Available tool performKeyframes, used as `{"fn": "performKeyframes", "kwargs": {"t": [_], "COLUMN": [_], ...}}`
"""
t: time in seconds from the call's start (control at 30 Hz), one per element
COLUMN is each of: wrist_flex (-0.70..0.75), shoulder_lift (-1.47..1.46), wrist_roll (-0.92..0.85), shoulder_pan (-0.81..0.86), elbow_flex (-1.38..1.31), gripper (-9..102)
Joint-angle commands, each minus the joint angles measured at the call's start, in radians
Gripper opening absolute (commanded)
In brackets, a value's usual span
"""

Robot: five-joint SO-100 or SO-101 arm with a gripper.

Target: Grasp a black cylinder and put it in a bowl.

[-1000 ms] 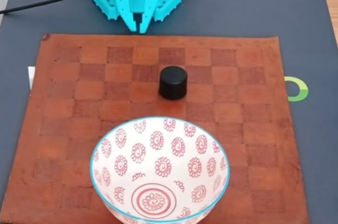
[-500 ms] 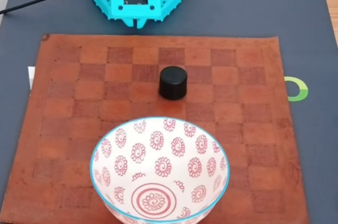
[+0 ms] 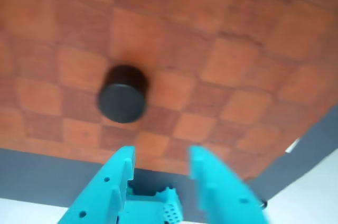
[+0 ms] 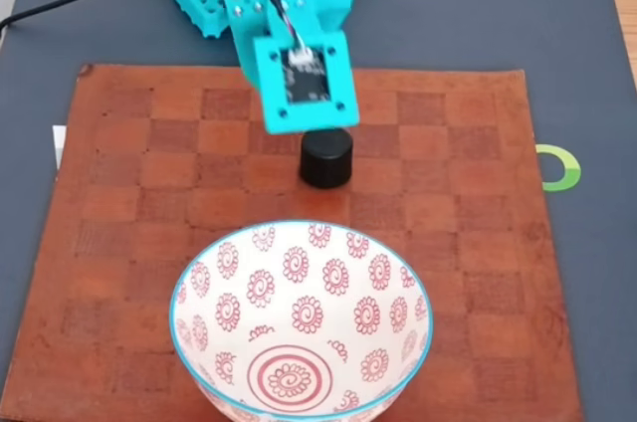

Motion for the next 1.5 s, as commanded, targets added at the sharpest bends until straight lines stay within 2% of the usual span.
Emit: {"fn": "performKeyframes", "kwargs": {"t": [0.0, 0.2, 0.43, 0.67, 1.0, 1.47], "wrist_flex": [0.005, -0.003, -0.014, -0.015, -0.104, -0.091], "shoulder_lift": [-0.018, -0.051, -0.107, -0.219, -0.295, -0.368], "wrist_roll": [0.023, 0.071, 0.071, 0.072, 0.072, 0.071], "shoulder_pan": [-0.054, -0.155, -0.193, -0.193, -0.178, -0.173], "elbow_flex": [-0.041, -0.041, -0.041, -0.041, -0.034, -0.031], "gripper": [20, 25, 27, 27, 27, 26]}}
